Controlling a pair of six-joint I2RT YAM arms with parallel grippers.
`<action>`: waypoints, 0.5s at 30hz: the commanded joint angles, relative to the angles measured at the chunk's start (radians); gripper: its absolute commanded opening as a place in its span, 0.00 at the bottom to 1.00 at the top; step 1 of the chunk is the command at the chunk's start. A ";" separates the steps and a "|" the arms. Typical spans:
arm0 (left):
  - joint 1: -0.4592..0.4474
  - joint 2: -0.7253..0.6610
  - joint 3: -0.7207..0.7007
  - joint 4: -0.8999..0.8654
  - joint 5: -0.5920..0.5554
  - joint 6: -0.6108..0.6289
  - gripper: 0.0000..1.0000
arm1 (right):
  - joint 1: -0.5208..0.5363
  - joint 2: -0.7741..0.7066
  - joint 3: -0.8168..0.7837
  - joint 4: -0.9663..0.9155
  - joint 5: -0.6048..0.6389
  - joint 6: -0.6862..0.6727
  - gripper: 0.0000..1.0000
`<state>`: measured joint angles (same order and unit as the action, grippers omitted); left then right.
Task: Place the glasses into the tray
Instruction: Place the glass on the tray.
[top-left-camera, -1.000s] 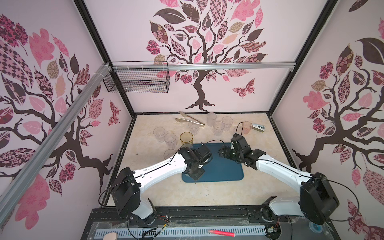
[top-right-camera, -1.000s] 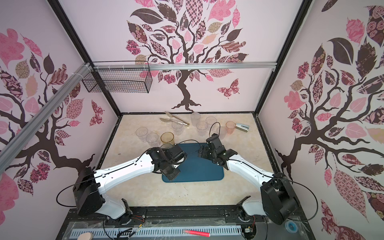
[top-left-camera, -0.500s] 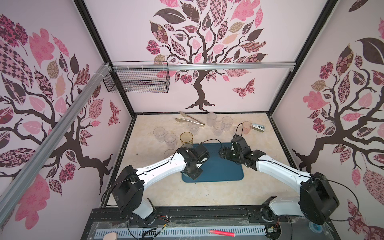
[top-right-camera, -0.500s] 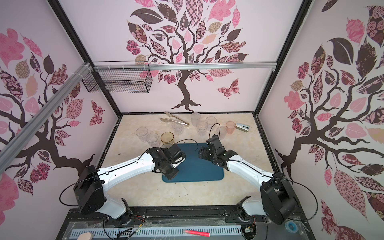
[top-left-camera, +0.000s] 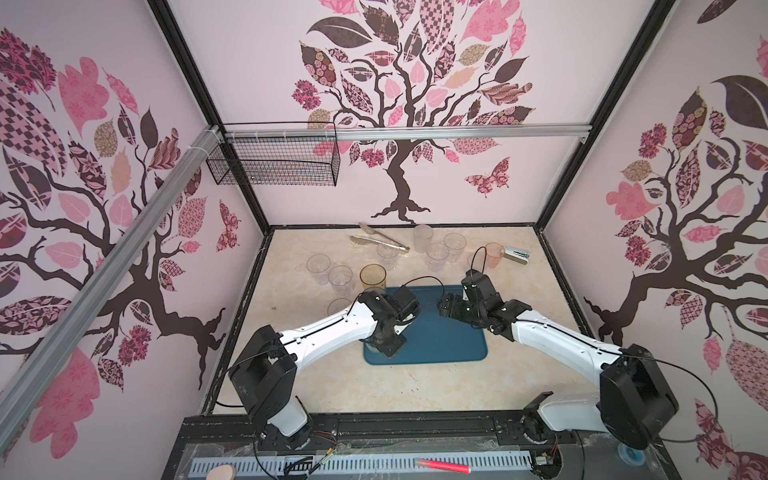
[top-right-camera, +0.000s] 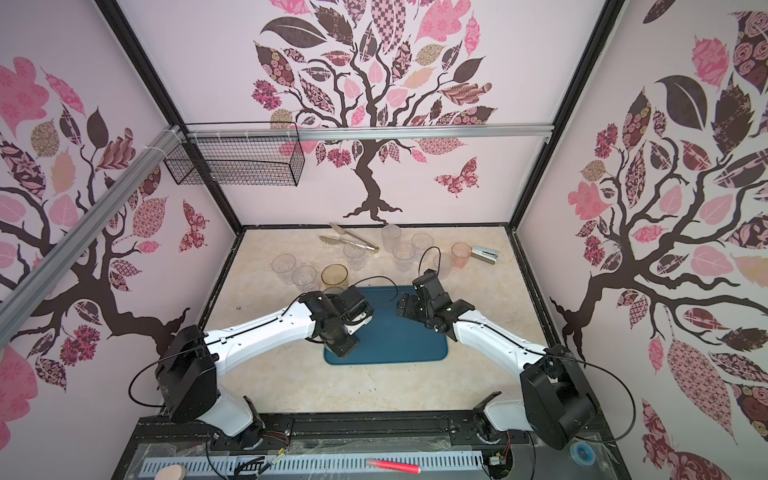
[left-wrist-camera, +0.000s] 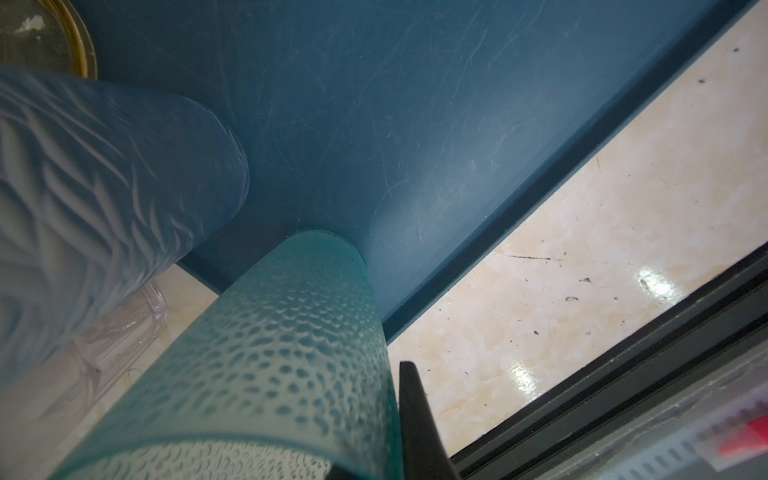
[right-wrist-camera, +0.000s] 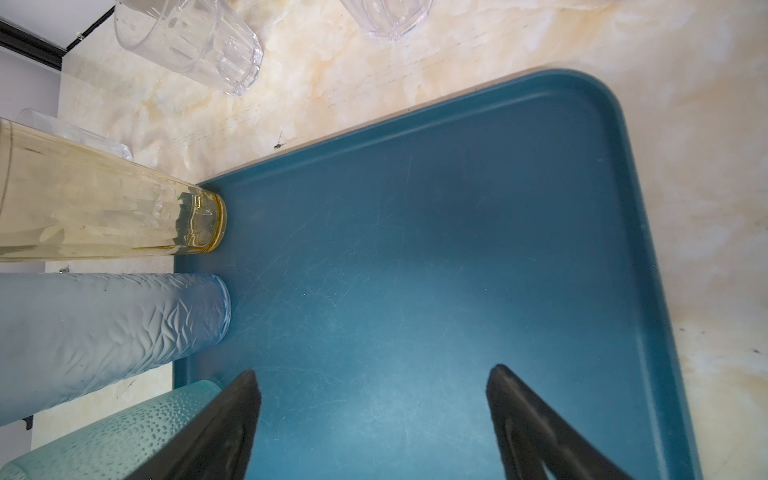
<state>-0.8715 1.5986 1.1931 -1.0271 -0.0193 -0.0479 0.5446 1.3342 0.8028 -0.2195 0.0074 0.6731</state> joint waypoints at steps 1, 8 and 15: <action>0.008 0.019 0.016 -0.008 0.011 0.006 0.15 | 0.001 -0.015 0.027 -0.005 0.006 -0.007 0.88; 0.009 -0.015 0.014 -0.007 -0.007 -0.001 0.27 | 0.000 -0.009 0.041 -0.011 -0.001 -0.012 0.88; 0.011 -0.039 0.054 -0.042 -0.020 0.007 0.29 | 0.001 0.006 0.053 -0.010 -0.020 -0.009 0.88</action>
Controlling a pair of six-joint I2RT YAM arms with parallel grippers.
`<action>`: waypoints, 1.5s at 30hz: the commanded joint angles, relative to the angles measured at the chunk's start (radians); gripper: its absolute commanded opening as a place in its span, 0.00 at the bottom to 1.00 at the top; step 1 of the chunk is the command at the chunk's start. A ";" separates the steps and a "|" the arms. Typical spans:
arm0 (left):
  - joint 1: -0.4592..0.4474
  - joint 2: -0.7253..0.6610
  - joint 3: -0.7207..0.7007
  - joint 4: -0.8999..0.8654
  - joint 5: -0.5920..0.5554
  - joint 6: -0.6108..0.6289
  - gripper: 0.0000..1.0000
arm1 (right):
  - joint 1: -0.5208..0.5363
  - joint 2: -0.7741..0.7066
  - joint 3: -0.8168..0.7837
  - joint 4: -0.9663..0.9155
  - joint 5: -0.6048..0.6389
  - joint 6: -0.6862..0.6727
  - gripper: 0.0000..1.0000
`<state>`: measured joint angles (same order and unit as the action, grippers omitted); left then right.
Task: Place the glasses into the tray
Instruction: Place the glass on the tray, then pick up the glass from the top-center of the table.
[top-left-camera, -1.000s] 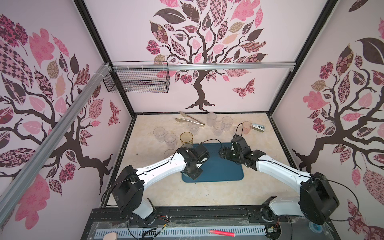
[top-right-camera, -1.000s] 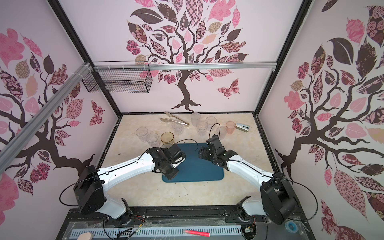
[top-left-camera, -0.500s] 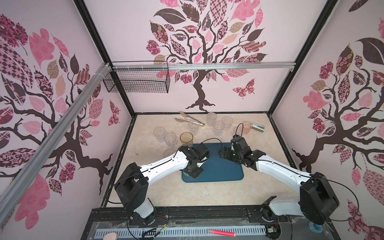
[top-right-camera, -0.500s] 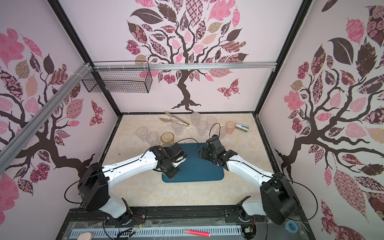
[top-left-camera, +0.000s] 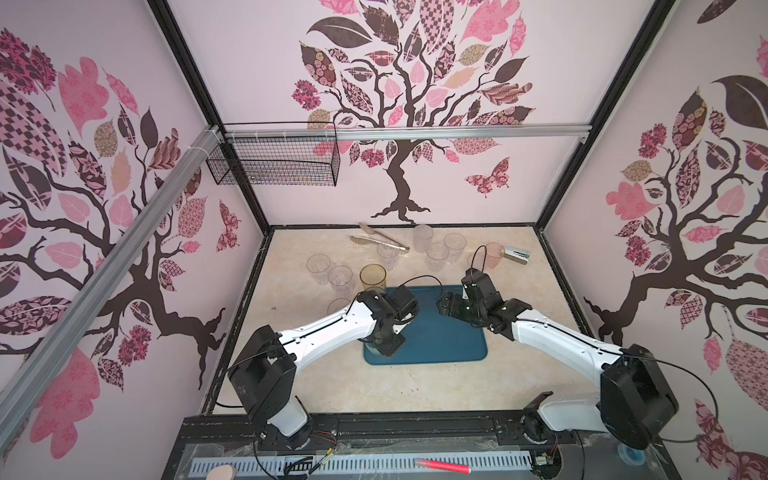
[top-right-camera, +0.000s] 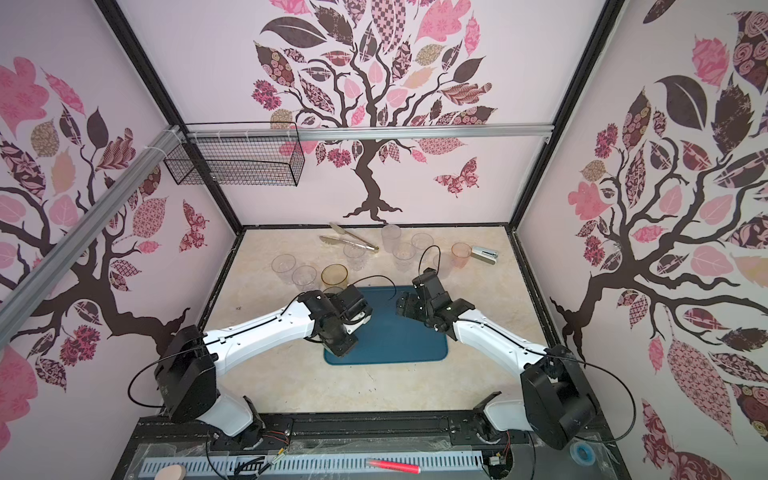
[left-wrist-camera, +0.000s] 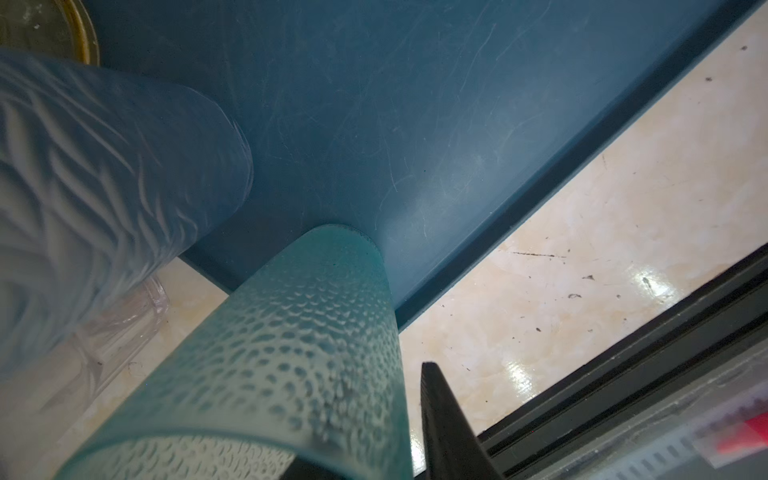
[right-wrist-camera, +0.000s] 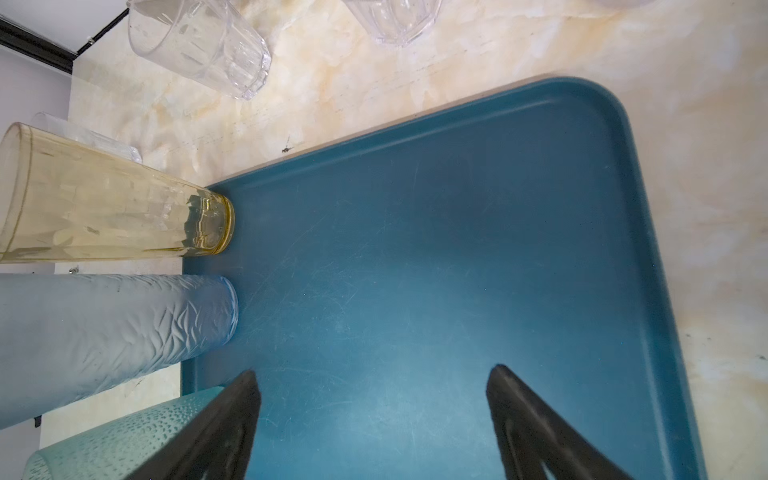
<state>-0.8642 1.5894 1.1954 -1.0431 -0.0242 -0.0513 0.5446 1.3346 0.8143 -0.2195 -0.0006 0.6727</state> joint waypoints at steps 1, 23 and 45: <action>0.004 -0.035 0.062 -0.030 -0.024 0.007 0.29 | 0.000 0.008 0.043 -0.010 -0.014 -0.009 0.88; 0.037 -0.345 0.188 0.226 -0.405 -0.025 0.37 | -0.058 0.089 0.256 -0.127 0.017 -0.113 0.92; 0.598 -0.413 -0.013 0.255 -0.132 -0.417 0.76 | -0.244 0.400 0.671 -0.137 0.096 -0.128 0.83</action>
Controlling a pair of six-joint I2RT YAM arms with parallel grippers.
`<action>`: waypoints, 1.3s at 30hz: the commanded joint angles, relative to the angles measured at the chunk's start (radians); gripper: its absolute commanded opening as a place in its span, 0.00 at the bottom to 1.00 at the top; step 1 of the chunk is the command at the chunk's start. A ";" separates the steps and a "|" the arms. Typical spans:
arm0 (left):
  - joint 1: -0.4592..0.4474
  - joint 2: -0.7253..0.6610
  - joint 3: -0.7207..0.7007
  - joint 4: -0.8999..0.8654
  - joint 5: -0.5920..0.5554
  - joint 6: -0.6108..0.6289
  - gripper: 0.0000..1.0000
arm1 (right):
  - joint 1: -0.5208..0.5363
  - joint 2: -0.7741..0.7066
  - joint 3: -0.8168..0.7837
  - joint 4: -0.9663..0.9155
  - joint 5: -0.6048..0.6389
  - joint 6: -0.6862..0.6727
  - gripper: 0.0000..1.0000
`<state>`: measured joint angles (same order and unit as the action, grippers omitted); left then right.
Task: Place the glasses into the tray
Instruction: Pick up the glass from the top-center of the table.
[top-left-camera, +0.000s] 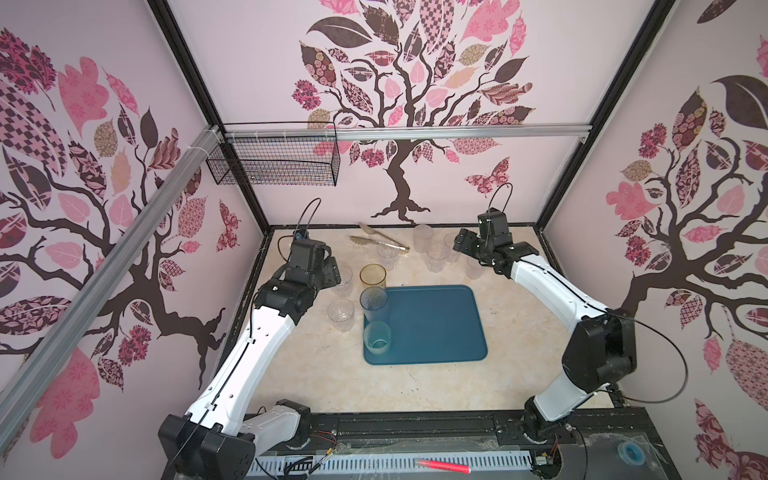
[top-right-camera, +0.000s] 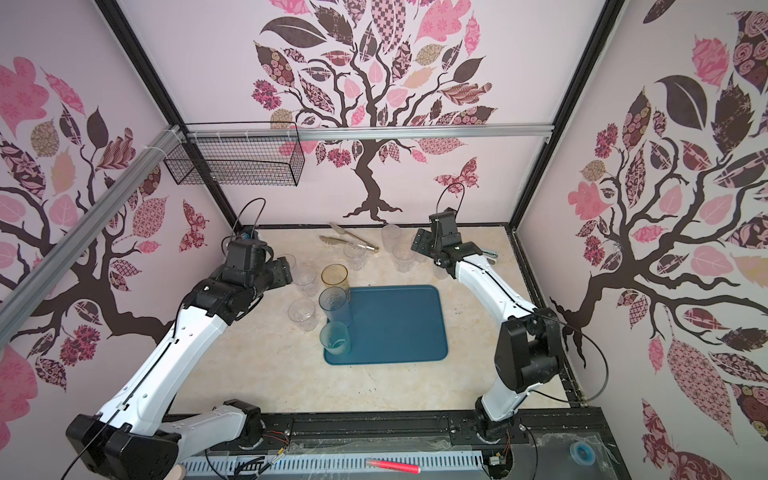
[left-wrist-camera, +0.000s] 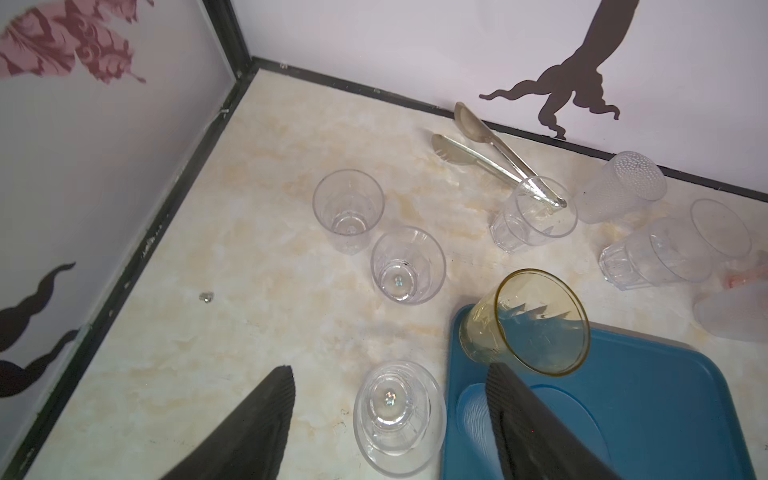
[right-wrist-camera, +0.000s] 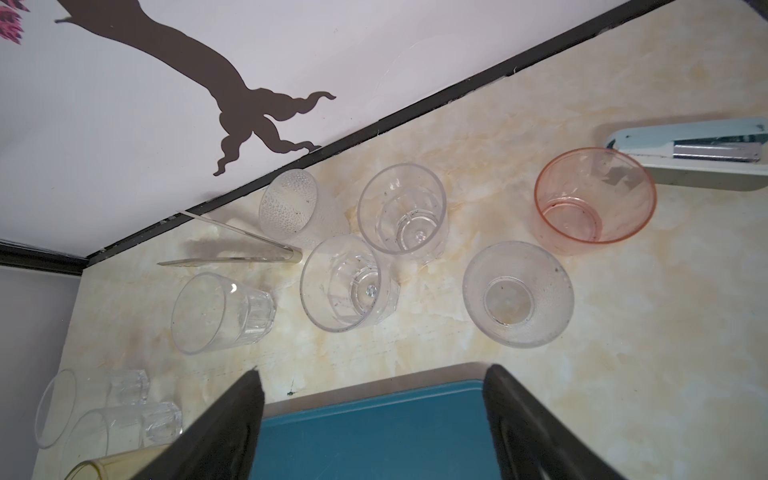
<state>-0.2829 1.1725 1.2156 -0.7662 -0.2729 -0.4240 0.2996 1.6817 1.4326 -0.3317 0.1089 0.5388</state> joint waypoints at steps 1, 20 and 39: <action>0.020 0.008 -0.035 -0.024 0.117 -0.038 0.77 | 0.001 0.073 0.062 -0.022 -0.032 0.022 0.82; 0.083 -0.005 -0.163 0.127 0.415 -0.017 0.79 | 0.011 0.389 0.266 -0.125 -0.062 0.027 0.78; 0.080 0.014 -0.171 0.099 0.485 0.033 0.79 | 0.012 0.538 0.388 -0.169 -0.049 0.018 0.40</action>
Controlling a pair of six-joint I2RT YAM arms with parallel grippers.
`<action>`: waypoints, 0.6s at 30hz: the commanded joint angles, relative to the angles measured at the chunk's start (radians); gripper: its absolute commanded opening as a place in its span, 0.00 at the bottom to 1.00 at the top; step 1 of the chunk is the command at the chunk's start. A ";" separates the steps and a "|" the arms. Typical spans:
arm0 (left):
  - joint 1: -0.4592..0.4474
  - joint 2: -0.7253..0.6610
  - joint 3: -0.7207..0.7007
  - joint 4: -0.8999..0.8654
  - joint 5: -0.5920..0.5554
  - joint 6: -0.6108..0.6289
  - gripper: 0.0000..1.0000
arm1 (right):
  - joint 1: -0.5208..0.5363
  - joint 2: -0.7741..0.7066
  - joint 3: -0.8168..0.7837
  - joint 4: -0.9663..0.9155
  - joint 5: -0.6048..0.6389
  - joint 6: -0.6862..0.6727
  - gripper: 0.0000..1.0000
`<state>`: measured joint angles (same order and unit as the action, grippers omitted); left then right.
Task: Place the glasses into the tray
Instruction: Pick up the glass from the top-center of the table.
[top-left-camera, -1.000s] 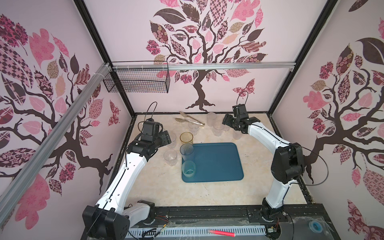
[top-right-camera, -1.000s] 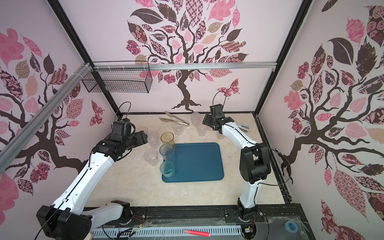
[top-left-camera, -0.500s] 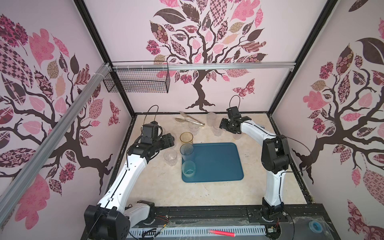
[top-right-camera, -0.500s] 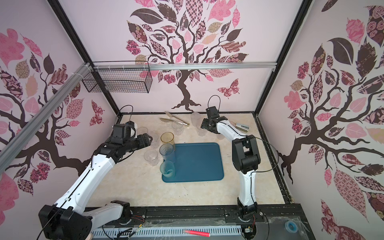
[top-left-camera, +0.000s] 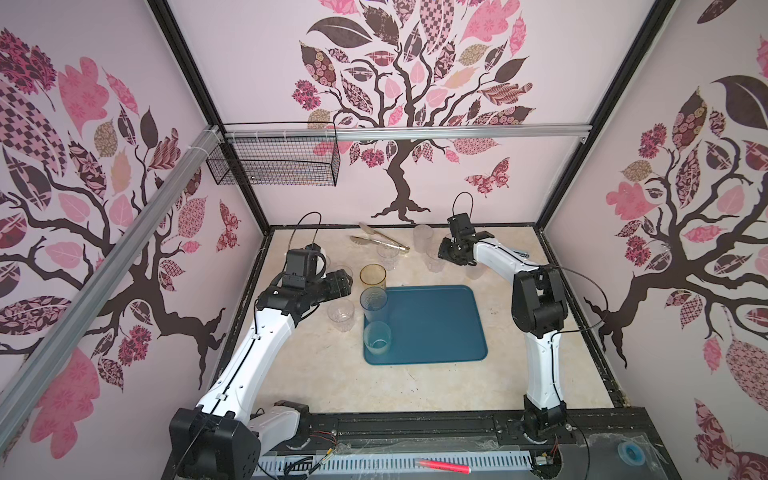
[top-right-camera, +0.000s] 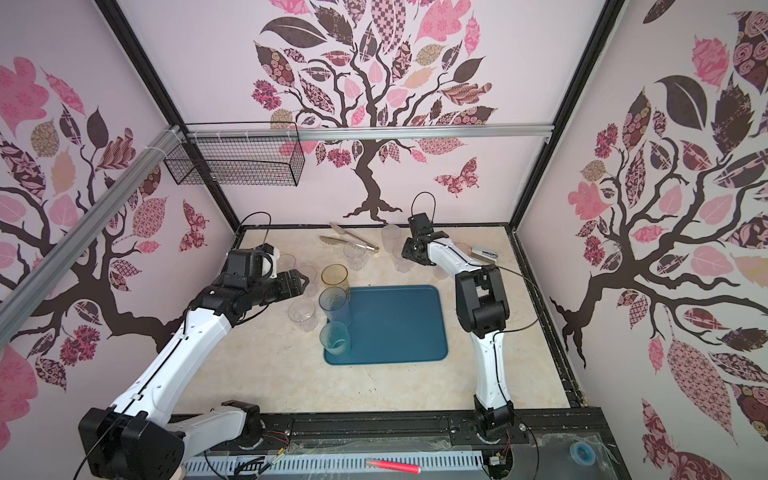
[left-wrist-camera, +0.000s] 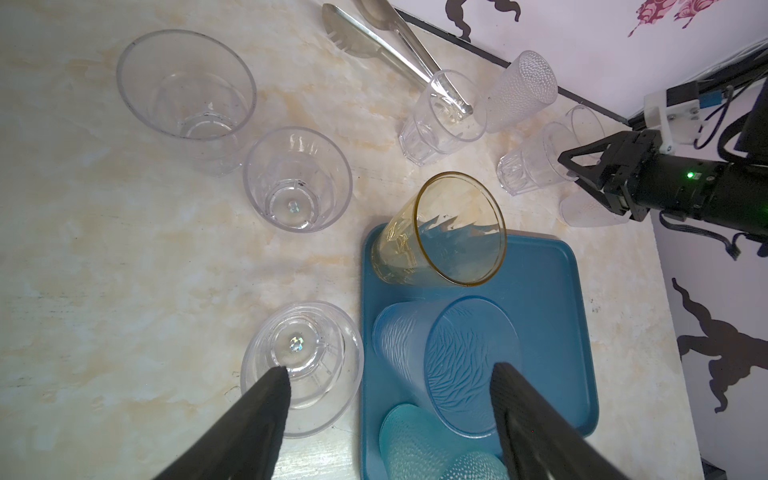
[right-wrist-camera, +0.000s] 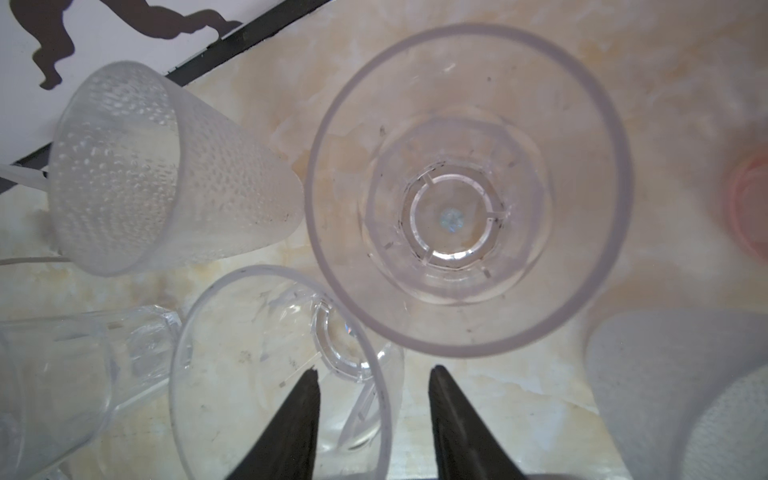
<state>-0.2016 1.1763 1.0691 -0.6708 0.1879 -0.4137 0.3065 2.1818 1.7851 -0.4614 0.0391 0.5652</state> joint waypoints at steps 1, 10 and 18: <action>-0.003 0.013 -0.024 0.004 0.028 0.023 0.79 | 0.005 0.041 0.035 -0.044 0.024 -0.011 0.38; -0.027 0.020 -0.037 0.016 0.037 0.026 0.79 | 0.005 -0.007 0.000 -0.091 -0.002 -0.024 0.19; -0.033 0.020 -0.041 0.014 0.022 0.040 0.79 | 0.015 -0.109 -0.053 -0.086 -0.052 -0.031 0.08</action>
<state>-0.2310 1.1942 1.0580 -0.6674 0.2142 -0.3939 0.3077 2.1643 1.7420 -0.5148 0.0200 0.5415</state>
